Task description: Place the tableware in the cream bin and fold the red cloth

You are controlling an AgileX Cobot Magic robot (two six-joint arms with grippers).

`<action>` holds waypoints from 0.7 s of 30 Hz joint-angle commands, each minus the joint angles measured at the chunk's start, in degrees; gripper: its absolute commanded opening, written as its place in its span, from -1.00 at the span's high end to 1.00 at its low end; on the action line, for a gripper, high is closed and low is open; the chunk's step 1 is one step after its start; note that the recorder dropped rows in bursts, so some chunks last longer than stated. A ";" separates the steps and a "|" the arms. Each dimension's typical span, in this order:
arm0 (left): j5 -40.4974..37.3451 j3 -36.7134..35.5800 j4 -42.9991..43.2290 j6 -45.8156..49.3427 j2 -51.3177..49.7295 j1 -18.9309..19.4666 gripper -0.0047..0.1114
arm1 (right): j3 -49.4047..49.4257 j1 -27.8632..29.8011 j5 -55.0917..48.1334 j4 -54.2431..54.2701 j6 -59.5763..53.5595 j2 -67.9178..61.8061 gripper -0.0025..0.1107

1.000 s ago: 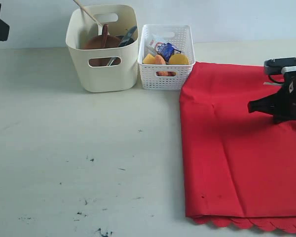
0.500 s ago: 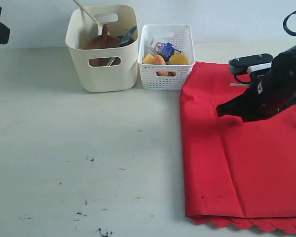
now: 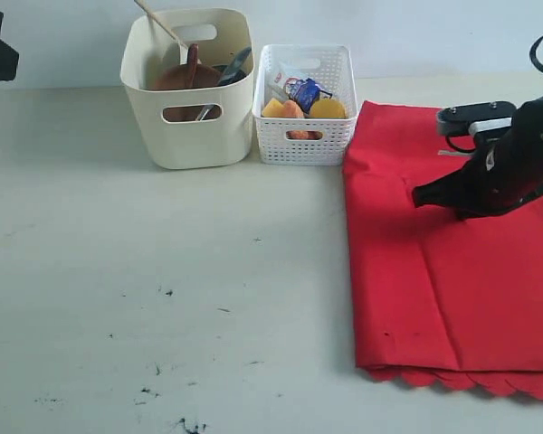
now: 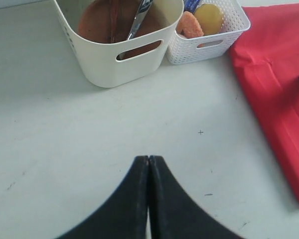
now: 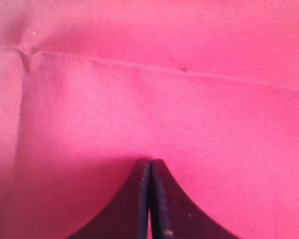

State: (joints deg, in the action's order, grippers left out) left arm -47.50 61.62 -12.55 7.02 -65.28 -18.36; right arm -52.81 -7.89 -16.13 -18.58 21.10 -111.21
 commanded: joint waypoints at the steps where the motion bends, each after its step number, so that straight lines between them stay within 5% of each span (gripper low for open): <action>1: 0.74 -0.12 -1.50 0.26 0.54 0.05 0.92 | 1.03 2.57 -1.89 -0.30 -0.18 -3.42 0.96; 21: 0.26 -0.12 -6.54 3.10 0.61 0.05 0.92 | -18.47 2.57 -9.59 -0.52 -8.27 -13.05 0.96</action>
State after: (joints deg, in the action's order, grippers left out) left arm -47.50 61.62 -18.20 9.65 -65.28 -18.36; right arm -69.21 -5.81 -21.39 -19.07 14.87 -120.47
